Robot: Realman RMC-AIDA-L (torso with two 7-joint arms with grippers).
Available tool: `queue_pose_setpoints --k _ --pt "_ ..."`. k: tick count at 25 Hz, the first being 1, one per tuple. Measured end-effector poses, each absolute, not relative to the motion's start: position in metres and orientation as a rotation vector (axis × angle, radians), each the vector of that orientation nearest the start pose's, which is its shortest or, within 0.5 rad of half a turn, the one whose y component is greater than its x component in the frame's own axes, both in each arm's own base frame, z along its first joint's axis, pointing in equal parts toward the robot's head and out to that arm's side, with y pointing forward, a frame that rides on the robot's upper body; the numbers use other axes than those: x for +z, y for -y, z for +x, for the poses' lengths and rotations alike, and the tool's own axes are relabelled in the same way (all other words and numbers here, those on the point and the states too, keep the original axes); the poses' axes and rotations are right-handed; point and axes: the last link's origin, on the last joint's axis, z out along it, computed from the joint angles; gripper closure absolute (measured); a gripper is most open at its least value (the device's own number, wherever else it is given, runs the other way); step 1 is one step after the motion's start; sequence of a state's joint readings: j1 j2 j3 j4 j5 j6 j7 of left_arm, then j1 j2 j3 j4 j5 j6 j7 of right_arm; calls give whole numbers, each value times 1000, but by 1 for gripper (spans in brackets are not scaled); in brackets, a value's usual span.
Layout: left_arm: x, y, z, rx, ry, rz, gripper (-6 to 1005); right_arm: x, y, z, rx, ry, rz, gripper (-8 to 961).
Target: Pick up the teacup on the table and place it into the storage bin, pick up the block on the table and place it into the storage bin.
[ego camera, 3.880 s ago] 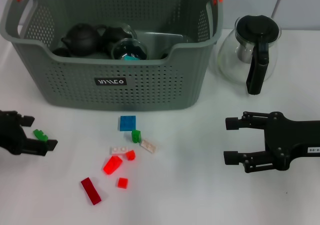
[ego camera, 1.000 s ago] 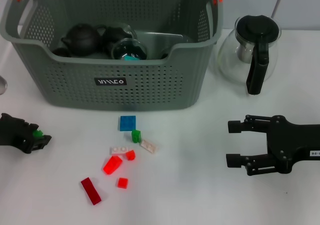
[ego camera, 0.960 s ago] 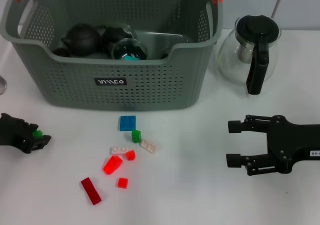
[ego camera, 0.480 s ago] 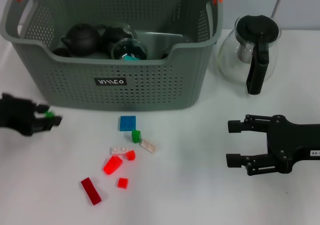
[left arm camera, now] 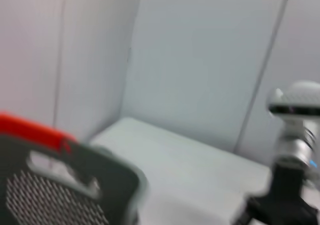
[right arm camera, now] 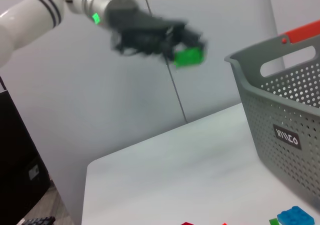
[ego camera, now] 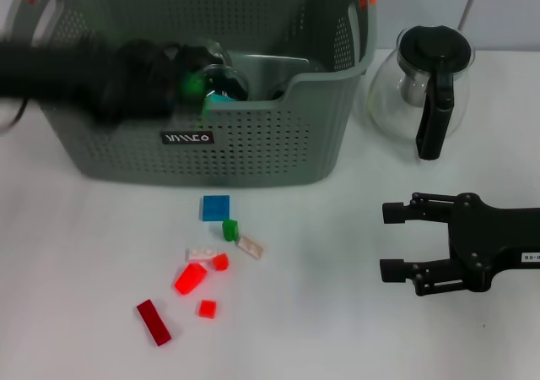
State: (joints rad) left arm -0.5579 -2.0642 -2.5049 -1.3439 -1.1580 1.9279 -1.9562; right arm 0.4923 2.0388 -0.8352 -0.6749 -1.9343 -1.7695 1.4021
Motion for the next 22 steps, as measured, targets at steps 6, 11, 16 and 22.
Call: queue_pose_setpoints --k 6,11,16,22 --pt "97 -396 -149 -452 606 -2583 593 4 -298 249 792 -555 -2972 39" --pt "66 -441 -145 -208 654 -2403 573 4 -298 249 794 -553 -2967 39" --pt "32 -462 -151 24 720 -2311 548 3 -299 248 798 -549 -2968 38" --pt "10 -470 -163 122 771 -2277 517 3 -299 247 803 -547 -2969 38"
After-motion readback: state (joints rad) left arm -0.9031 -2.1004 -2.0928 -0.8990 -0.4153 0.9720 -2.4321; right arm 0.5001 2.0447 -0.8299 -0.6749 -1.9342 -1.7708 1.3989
